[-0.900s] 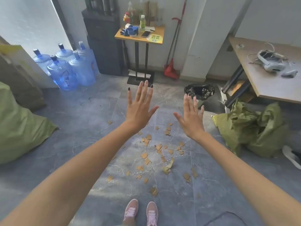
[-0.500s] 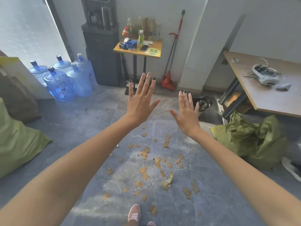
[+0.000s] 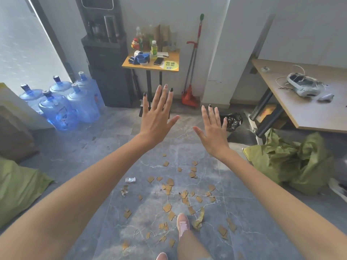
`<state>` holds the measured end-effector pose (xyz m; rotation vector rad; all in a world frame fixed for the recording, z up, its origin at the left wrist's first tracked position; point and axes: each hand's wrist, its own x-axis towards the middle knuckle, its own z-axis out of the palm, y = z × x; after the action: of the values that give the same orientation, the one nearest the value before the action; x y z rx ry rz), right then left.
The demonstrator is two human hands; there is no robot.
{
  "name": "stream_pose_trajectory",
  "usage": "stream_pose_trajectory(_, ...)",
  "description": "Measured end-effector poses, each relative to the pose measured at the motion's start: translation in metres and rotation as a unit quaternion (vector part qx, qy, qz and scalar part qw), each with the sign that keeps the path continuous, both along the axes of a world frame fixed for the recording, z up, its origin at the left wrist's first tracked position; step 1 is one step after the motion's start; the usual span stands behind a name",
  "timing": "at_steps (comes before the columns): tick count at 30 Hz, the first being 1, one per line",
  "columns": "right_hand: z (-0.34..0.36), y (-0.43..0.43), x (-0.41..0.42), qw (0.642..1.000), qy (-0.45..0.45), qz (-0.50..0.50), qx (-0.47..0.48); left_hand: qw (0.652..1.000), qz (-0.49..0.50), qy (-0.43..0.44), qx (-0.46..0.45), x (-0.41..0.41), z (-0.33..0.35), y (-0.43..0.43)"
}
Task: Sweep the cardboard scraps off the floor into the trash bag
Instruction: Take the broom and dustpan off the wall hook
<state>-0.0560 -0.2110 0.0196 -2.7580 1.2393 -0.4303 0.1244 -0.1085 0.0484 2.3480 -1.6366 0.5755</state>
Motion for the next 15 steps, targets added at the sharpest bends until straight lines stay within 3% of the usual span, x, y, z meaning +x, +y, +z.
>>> stream_pose_trajectory(15,0.004,-0.166,0.041,1.000,-0.006,0.022,0.002,1.000,0.005,0.007,0.016,0.035,0.004,-0.158)
